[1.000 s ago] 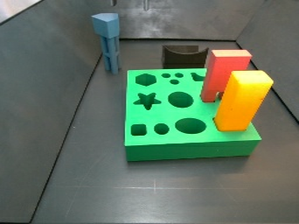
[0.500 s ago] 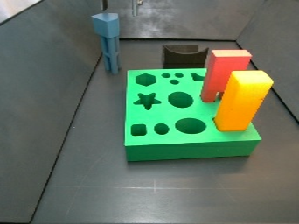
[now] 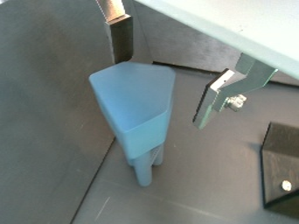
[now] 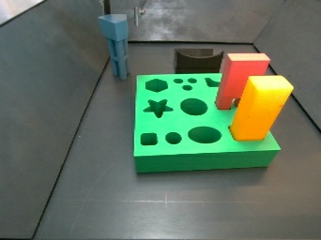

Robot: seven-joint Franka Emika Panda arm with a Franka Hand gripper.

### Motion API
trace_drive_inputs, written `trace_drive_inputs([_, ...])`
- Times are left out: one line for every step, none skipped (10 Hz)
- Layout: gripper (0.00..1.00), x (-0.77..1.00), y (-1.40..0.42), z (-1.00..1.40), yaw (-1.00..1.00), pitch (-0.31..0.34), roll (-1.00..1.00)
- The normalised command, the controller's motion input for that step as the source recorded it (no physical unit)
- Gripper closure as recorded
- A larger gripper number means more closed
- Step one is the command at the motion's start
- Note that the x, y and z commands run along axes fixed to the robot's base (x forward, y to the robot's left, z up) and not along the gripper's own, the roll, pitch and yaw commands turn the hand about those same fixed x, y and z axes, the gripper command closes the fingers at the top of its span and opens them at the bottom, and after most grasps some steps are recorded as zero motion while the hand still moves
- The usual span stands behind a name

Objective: Pick up the 3 prong object. Move up. Move to above the board. Insert the 3 prong object.
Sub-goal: Pick up the 3 prong object.

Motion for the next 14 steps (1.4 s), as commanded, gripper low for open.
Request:
trace_drive_inputs([0.00, -0.11, -0.18, -0.09, -0.39, -0.151, 0.00])
trace_drive_inputs([0.00, -0.17, -0.16, -0.15, -0.36, -0.129, 0.00])
trace_drive_inputs([0.00, -0.18, -0.15, -0.20, -0.35, -0.124, 0.00])
trace_drive_inputs([0.00, -0.19, -0.14, -0.32, -0.34, -0.131, 0.00])
trace_drive_inputs([0.00, -0.22, -0.11, -0.45, -0.33, -0.147, 0.00])
trace_drive_inputs([0.00, 0.00, 0.00, 0.00, -0.02, -0.020, -0.01])
trace_drive_inputs([0.00, 0.00, 0.00, 0.00, 0.00, 0.000, 0.00])
trace_drive_inputs([1.00, 0.00, 0.00, 0.00, 0.00, 0.000, 0.00])
trace_drive_inputs([1.00, 0.00, 0.00, 0.00, 0.00, 0.000, 0.00])
trace_drive_inputs([1.00, 0.00, 0.00, 0.00, 0.00, 0.000, 0.00])
trace_drive_inputs([1.00, 0.00, 0.00, 0.00, 0.00, 0.000, 0.00])
trace_drive_inputs([1.00, 0.00, 0.00, 0.00, 0.00, 0.000, 0.00])
trace_drive_inputs([1.00, 0.00, 0.00, 0.00, 0.00, 0.000, 0.00])
trace_drive_inputs([1.00, 0.00, 0.00, 0.00, 0.00, 0.000, 0.00])
